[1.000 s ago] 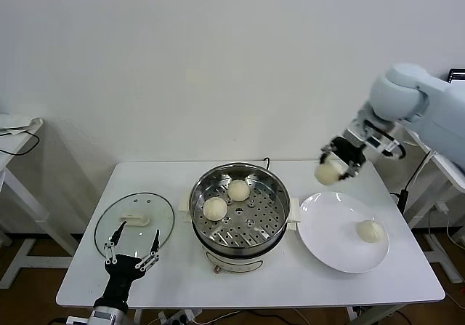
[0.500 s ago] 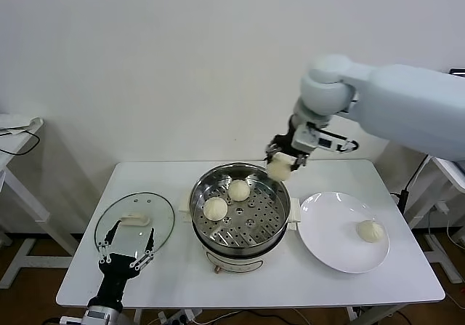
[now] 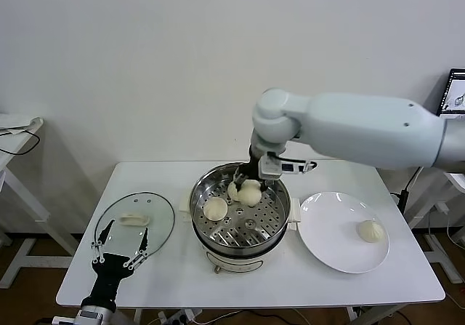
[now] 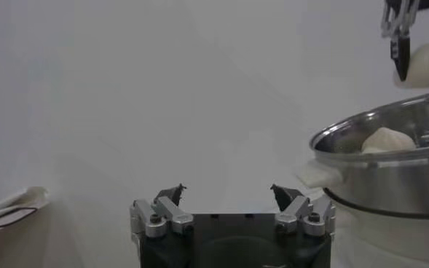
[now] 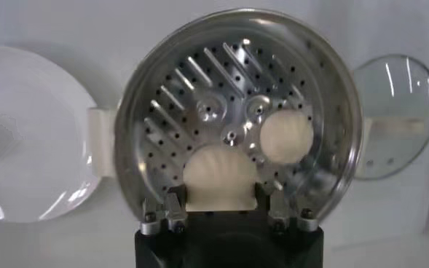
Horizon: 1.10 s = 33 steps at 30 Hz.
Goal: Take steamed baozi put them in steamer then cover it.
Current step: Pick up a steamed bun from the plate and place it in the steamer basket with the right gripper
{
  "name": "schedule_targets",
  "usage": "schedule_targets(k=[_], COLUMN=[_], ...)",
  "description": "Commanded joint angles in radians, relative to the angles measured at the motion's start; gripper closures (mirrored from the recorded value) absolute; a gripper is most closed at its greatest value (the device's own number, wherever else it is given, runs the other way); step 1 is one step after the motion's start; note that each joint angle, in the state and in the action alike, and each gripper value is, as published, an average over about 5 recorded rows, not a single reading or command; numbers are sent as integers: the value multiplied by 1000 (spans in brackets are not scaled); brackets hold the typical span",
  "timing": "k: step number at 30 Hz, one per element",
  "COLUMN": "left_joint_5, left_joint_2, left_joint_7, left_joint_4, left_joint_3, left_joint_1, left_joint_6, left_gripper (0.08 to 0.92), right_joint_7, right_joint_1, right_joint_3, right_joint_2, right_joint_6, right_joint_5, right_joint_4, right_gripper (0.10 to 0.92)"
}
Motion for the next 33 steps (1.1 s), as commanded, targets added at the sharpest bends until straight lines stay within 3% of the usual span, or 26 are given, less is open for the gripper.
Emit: schedule_targets(k=[1, 15, 30, 33], left_joint_5=[-3, -4, -4, -4], left_joint_2=[0, 0, -2, -4], left_joint_7=[0, 0, 2, 2], left_joint_4=[7, 20, 23, 25], left_joint_3=[-2, 2, -2, -3], left_joint_1=[-6, -17, -16, -17], left_joint_6=[3, 6, 1, 1], left_gripper=[177, 177, 177, 177], right_joint_7=[22, -2, -33, -35], right_joint_1=[-61, -53, -102, -100], right_joint_3=[-11, -52, -45, -36], right_joint_2=[54, 59, 97, 84], right_joint_6=[34, -4, -42, -47], right_joint_5=[-26, 7, -7, -1], right_joint_4=[15, 80, 47, 47], right_gripper=[399, 397, 395, 350])
